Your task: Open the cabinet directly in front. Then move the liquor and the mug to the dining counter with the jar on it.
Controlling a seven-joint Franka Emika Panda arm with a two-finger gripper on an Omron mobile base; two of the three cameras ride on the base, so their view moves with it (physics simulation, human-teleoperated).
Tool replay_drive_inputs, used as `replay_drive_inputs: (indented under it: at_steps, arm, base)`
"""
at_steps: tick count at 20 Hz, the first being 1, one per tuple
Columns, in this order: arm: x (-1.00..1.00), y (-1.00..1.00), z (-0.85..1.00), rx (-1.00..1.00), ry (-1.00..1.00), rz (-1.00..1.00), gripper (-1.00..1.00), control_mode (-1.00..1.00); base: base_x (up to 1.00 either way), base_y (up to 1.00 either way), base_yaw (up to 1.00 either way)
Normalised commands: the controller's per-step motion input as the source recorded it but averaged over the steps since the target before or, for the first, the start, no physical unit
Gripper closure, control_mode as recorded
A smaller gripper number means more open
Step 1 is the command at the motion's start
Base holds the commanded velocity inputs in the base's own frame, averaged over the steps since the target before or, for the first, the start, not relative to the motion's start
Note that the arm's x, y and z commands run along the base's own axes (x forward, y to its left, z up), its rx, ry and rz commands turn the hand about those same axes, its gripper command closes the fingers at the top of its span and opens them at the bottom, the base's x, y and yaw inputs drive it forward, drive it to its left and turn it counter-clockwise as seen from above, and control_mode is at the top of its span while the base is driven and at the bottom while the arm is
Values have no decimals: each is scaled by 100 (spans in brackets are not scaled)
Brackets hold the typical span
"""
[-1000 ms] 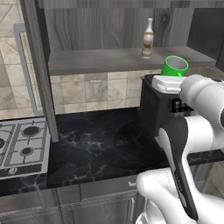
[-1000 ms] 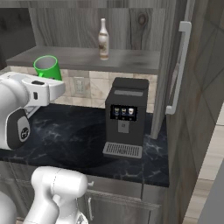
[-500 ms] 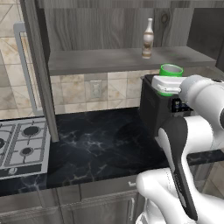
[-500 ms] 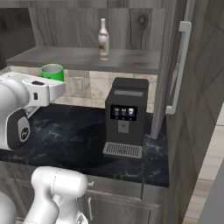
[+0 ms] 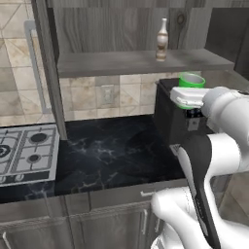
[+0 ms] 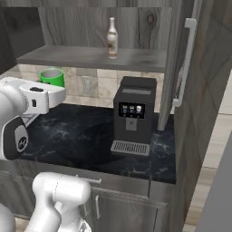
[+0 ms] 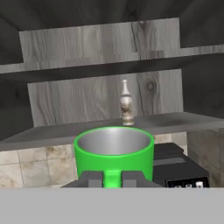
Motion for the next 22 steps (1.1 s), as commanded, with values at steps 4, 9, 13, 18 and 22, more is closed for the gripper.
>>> replay_drive_inputs:
  at_steps: [4,9,13,18,22]
  arm:
    - [0,0,0,0,0,0,100,100]
    - [0,0,0,0,0,0,100,100]
    - [0,0,0,0,0,0,100,100]
    - [0,0,0,0,0,0,100,100]
    - [0,0,0,0,0,0,100,100]
  base:
    - [-71,0,35]
    - [-63,0,51]
    - [-64,0,64]
    - [-68,0,70]
    - [-56,0,74]
